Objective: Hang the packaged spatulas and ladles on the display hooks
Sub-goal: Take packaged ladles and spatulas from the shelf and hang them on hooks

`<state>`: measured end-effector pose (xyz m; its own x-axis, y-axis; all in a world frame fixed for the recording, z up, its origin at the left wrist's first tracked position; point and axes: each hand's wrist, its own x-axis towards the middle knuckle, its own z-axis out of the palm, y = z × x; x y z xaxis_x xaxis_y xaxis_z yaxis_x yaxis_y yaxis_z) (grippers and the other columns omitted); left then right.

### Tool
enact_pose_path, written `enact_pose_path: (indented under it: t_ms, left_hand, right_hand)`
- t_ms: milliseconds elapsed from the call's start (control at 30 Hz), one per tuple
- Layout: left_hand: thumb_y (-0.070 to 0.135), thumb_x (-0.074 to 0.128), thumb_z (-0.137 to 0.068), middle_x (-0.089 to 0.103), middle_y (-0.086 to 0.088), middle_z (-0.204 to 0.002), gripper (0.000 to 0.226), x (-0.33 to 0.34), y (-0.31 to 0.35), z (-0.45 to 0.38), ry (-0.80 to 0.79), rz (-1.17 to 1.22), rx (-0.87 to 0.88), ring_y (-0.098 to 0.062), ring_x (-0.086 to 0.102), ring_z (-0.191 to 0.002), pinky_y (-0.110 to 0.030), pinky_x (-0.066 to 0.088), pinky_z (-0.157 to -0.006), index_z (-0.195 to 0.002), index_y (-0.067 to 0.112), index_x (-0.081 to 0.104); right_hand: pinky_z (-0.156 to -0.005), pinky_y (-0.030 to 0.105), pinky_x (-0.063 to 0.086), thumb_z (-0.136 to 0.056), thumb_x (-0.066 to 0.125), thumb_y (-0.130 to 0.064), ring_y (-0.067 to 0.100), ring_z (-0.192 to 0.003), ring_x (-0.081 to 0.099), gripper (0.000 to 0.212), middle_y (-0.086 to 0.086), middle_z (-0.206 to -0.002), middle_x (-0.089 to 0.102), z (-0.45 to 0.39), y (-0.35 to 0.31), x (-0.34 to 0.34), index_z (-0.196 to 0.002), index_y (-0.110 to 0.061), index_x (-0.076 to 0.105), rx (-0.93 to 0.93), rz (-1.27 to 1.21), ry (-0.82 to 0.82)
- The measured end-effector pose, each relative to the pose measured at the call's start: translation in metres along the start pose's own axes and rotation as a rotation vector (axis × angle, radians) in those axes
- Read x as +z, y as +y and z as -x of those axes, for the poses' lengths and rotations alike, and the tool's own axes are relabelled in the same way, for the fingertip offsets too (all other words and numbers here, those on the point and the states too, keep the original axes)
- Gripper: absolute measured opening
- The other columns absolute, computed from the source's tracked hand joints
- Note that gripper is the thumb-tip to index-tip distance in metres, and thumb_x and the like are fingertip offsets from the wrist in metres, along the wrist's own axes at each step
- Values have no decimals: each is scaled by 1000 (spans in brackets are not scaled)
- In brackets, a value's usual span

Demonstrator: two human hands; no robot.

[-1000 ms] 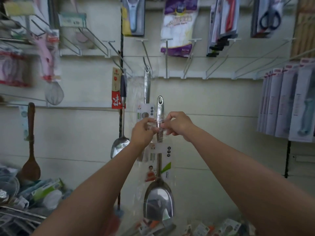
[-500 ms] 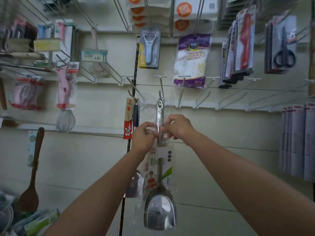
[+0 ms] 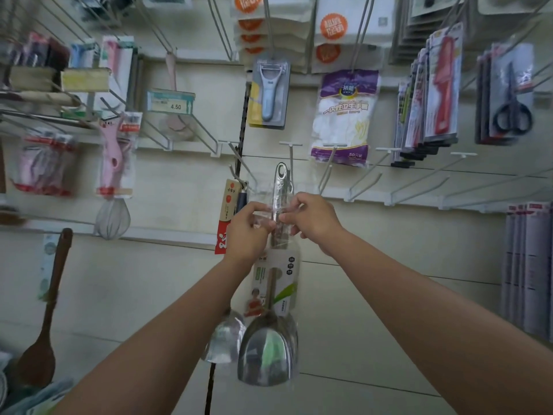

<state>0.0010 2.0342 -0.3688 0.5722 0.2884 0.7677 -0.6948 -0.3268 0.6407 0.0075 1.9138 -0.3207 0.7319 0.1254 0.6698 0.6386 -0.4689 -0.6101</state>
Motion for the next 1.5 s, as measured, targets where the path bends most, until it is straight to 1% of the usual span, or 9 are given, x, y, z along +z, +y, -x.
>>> enact_pose_path:
  t_ms: [133,300,400,567,733,900,967,1267,1500]
  left_hand:
    - [5,62,-85,58,8,-67,18,-1,6,1,0,-4,37,7,55,-54,-3,38,-49,-97,18,60]
    - [8,63,-84,60,5,-71,17,6,5,-1,-12,-37,42,-9,55,-66,-26,44,-63,-96,20,61]
    - [10,64,-85,58,10,-70,17,9,3,-2,14,-53,51,-3,52,-65,-20,39,-58,-97,21,59]
    - [10,64,-85,58,6,-77,18,9,1,-8,46,-36,36,-3,52,-68,-20,39,-59,-98,22,59]
    - [8,63,-85,59,10,-74,20,8,-2,-9,21,-23,29,2,53,-67,-4,38,-53,-101,19,59]
    - [9,63,-85,67,-7,-89,19,9,-5,-7,-26,3,-11,-18,63,-84,-32,49,-78,-97,23,58]
    - [10,63,-85,67,-10,-91,19,10,-4,-8,-46,1,-28,-23,63,-89,-37,49,-83,-96,24,58]
    - [8,64,-84,63,-1,-76,18,9,-8,-9,-78,8,-22,-14,57,-75,-28,44,-70,-93,24,59]
    - [8,62,-85,65,-3,-76,18,8,-6,-13,-73,14,-14,-18,61,-81,-27,46,-73,-95,23,59]
  right_hand:
    - [-43,18,38,-82,70,-10,13,-52,55,32,8,-83,65,5,-2,-2,-63,-17,45,-18,19,43]
    - [-42,20,36,-82,69,-7,13,-49,55,32,3,-72,60,7,-2,-9,-64,-16,44,31,-4,16]
    - [-40,19,35,-82,70,-8,11,-48,55,31,-1,-68,58,4,-4,-10,-65,-16,46,34,24,11]
    - [-37,18,36,-82,70,-7,9,-44,54,30,-1,-67,59,-4,-9,-6,-65,-16,47,18,27,15]
    - [-36,16,36,-83,68,-9,10,-46,54,25,0,-69,60,-5,-2,-2,-69,-15,49,30,-3,8]
    - [-39,20,38,-84,68,-9,13,-50,52,29,2,-78,61,-2,5,1,-65,-17,46,34,-28,45]
    - [-39,19,39,-84,68,-9,13,-50,52,29,3,-81,62,-2,6,0,-65,-17,47,33,-35,44]
    - [-39,17,41,-84,67,-10,12,-51,54,24,6,-86,63,1,12,0,-70,-15,49,29,-33,39]
    - [-40,18,41,-84,67,-9,11,-48,52,26,4,-82,63,-2,8,-1,-68,-16,47,17,-38,37]
